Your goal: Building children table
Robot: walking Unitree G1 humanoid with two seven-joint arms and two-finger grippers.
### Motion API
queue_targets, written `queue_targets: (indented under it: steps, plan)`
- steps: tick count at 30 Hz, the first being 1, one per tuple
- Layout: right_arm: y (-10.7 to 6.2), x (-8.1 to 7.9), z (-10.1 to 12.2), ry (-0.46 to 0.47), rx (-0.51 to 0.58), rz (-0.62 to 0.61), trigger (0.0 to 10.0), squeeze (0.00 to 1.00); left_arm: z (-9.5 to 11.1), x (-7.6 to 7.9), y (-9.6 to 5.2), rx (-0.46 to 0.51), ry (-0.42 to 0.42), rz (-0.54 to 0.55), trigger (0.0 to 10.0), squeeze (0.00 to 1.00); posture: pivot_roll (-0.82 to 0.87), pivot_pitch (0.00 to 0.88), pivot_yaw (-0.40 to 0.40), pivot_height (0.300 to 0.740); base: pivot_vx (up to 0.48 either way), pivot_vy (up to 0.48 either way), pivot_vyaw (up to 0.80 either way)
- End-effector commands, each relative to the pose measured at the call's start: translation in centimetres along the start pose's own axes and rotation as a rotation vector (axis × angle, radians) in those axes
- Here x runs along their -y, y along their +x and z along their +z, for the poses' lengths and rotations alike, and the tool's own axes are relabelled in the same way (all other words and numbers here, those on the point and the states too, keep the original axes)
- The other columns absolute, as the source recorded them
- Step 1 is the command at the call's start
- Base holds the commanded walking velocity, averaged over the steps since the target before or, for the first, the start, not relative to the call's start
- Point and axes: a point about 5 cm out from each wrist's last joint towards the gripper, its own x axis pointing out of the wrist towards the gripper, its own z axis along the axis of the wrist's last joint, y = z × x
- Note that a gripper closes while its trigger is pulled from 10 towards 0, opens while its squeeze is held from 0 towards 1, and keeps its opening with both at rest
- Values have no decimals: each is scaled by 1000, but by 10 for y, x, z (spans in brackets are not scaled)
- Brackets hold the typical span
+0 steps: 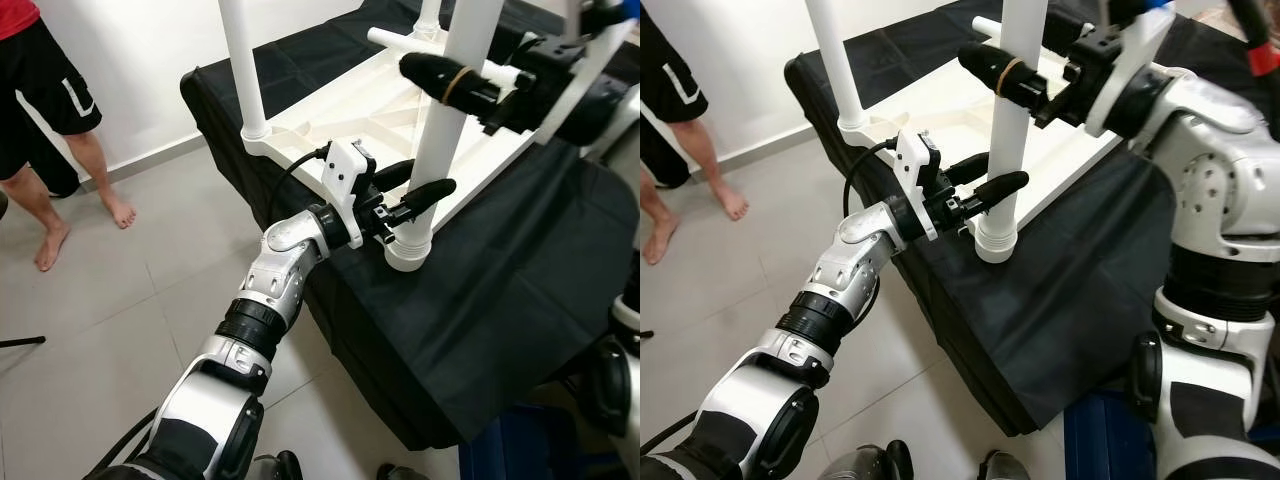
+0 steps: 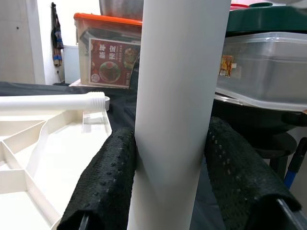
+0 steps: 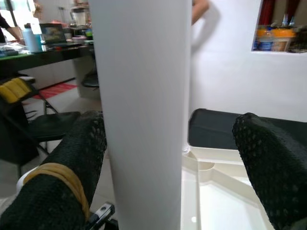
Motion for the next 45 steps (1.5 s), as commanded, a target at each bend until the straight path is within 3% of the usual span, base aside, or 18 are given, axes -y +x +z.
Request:
queue_targets:
  steps: [1,11,12,22,28,29,32,33,38,39,45]
  plan:
    - [4,-5,3,-8,16,85,10000,0,-14,4,-6,-48,-37,-4,0,0,-108,193,28,740,0,0,0]
    - [7,-6,4,6,27,240,10000,0,-13,6,-5,-48,-30,-21,0,0,-105,191,34,740,0,0,0]
    - [7,-5,4,1,25,248,0,0,-12,6,-5,-47,-29,-24,0,0,-105,189,34,740,0,0,0]
    - [0,1,2,-38,-32,315,0,0,-11,8,-4,-46,-24,-32,0,0,-109,190,31,740,0,0,0]
    - [-5,10,2,-61,-43,231,0,0,-10,7,-4,-45,-10,-24,0,0,-109,189,28,740,0,0,0]
    - [-3,11,-1,-66,-46,186,0,0,-8,5,-4,-45,-4,-6,10000,0,-109,190,28,740,0,0,0]
    - [0,14,-8,-100,-84,77,0,0,-5,1,-6,-43,3,24,10000,0,-106,189,29,740,0,0,0]
    - [3,13,-12,-115,-104,23,0,0,-3,-2,-8,-39,3,30,10000,1000,-107,189,30,740,0,0,0]
    - [8,9,-19,-125,-121,-118,0,0,4,-9,-16,-28,9,48,10000,1000,-112,191,33,740,0,0,0]
    - [9,8,-21,-120,-117,-154,0,0,6,-9,-19,-32,12,32,10000,0,-110,190,34,740,0,0,0]
    - [7,6,-27,-124,-138,-230,0,0,11,-10,-27,-36,14,8,10000,0,-109,189,36,740,0,0,0]
